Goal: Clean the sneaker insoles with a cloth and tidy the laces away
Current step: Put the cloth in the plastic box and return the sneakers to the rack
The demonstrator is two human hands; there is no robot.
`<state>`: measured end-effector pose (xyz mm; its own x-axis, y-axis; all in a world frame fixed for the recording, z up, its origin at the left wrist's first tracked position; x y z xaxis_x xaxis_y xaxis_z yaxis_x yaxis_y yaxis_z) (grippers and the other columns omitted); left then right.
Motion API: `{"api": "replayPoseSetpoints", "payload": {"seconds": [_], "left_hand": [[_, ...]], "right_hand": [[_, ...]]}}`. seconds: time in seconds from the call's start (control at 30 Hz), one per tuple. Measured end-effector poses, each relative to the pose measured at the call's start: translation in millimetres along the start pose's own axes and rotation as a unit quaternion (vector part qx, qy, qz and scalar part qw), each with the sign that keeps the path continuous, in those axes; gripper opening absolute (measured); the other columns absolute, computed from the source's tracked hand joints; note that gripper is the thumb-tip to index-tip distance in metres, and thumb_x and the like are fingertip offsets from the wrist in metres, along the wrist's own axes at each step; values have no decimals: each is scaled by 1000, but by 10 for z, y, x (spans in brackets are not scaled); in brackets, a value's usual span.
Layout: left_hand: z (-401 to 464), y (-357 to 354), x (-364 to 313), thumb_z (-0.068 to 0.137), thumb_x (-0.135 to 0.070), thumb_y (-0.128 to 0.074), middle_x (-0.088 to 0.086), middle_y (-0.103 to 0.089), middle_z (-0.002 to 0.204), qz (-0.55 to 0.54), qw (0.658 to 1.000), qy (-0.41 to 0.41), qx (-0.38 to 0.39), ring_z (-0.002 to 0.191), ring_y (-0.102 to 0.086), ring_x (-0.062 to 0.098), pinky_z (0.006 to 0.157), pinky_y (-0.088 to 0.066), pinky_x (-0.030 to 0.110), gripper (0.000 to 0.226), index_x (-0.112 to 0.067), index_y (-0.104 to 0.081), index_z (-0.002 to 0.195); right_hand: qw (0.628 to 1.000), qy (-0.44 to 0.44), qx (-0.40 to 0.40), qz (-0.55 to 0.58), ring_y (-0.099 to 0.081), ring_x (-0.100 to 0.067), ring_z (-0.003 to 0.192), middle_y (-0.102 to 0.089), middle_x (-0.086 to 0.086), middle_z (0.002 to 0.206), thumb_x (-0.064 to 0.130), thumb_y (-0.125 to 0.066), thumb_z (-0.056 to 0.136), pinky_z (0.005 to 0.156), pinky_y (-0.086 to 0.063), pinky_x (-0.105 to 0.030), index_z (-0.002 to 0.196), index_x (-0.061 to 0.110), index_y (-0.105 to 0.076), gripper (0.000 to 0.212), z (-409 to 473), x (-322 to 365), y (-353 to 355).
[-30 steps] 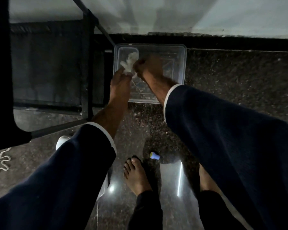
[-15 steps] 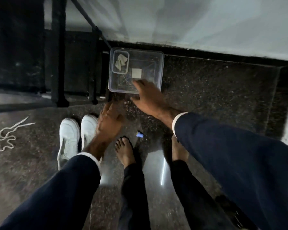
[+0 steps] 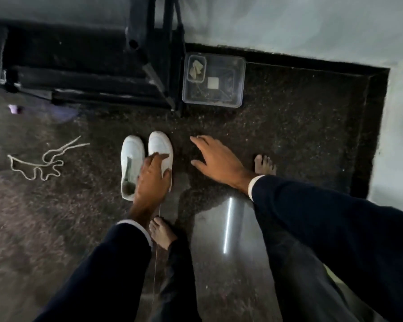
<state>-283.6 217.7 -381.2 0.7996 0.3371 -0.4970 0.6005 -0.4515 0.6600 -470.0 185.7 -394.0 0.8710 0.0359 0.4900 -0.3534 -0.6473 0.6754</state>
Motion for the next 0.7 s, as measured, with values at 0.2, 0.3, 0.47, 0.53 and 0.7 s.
{"api": "replayPoseSetpoints", "payload": {"seconds": [0.2, 0.3, 0.47, 0.53, 0.7], "left_hand": [[-447, 707, 720, 86, -16, -53, 12, -55, 126, -37, 997, -40, -45, 110, -60, 37, 97, -51, 44, 40, -17, -62, 124], [-515, 824, 1134, 83, -19, -53, 21, -58, 124, -14, 1000, 5, -26, 116, -54, 36, 99, -40, 33, 45, -4, -62, 124], [-573, 763, 1564, 89, 7, -60, 36, -56, 118, 3, 997, 80, 21, 119, -49, 49, 97, -31, 39, 30, 15, -56, 117], [-486, 698, 1686, 91, 3, -58, 33, -55, 126, 4, 996, 82, 44, 124, -48, 46, 99, -31, 38, 36, 10, -54, 127], [-76, 458, 2187, 90, -6, -55, 24, -57, 131, 14, 994, 79, 81, 124, -52, 41, 99, -41, 41, 45, -1, -50, 134]], "right_hand": [[997, -49, 3, 64, -45, -36, 136, -39, -11, 154, 38, -62, 96, 111, -41, -51, 156, 17, -31, 71, -233, 695, -679], [990, -89, 10, 111, -46, -36, 135, -43, -13, 149, 37, -63, 94, 109, -43, -51, 153, 17, -34, 69, -233, 948, -1059], [977, -124, 25, 170, -49, -35, 133, -44, -14, 149, 30, -62, 96, 107, -43, -48, 152, 14, -35, 65, -175, 1291, -1518], [977, -127, 39, 168, -51, -35, 131, -44, -14, 150, 31, -61, 97, 105, -45, -48, 152, 15, -34, 63, -106, 1367, -1677], [973, -146, 71, 167, -59, -36, 117, -48, -17, 139, 32, -60, 95, 93, -52, -46, 133, 10, -45, 47, 278, 1422, -2227]]}}
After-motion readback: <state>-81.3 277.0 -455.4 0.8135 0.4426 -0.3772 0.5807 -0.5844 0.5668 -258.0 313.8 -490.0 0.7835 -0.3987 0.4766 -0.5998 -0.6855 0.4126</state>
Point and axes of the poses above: each hand's wrist, its own z-axis towards the middle knuckle, its own y-axis out of the back of the hand, x = y × z, the point moved 5 cm from there along z, towards the middle knuckle
